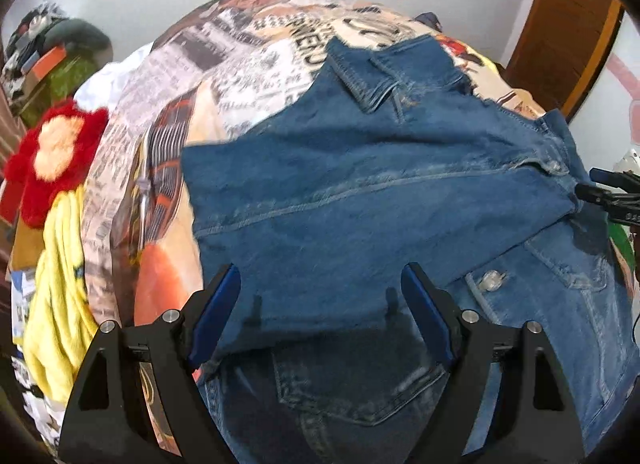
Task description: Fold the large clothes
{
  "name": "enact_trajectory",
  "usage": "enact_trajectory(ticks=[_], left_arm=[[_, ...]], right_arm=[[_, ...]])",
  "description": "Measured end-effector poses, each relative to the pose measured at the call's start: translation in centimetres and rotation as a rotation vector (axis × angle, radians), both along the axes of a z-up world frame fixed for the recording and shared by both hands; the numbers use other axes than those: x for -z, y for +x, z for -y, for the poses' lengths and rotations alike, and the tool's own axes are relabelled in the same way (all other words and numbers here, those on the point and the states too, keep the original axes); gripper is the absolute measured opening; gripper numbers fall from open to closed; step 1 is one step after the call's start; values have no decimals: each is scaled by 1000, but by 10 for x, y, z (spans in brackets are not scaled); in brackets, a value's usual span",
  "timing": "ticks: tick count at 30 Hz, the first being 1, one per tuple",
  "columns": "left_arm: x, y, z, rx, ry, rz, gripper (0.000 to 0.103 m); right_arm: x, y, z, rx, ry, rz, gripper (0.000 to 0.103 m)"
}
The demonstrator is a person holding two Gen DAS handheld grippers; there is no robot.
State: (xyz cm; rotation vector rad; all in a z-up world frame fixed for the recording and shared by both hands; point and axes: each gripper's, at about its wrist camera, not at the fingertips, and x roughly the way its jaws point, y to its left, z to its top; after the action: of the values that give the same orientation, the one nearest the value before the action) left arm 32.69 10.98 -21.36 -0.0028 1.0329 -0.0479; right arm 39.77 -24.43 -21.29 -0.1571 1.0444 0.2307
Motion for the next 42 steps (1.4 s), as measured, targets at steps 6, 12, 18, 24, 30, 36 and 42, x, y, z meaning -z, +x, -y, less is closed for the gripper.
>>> enact_trajectory(ticks=[6, 12, 18, 24, 30, 36, 42], left_arm=[[-36, 19, 27, 51, 7, 102, 82], [-63, 37, 55, 96, -9, 192, 90], [-54, 57, 82, 138, -22, 168, 91], [-13, 78, 104, 159, -49, 42, 91], [18, 86, 115, 163, -73, -49, 91], [35, 90, 124, 167, -79, -86, 91], [38, 91, 129, 160, -62, -78, 91]], right_arm=[[-54, -7, 44, 104, 151, 84, 80], [-81, -12, 103, 245, 254, 127, 81], [-62, -20, 169, 402, 292, 66, 81], [-11, -28, 219, 537, 423, -92, 81], [32, -25, 250, 622, 534, -181, 81], [60, -6, 260, 688, 596, -207, 80], [70, 11, 257, 760, 540, -186, 55]])
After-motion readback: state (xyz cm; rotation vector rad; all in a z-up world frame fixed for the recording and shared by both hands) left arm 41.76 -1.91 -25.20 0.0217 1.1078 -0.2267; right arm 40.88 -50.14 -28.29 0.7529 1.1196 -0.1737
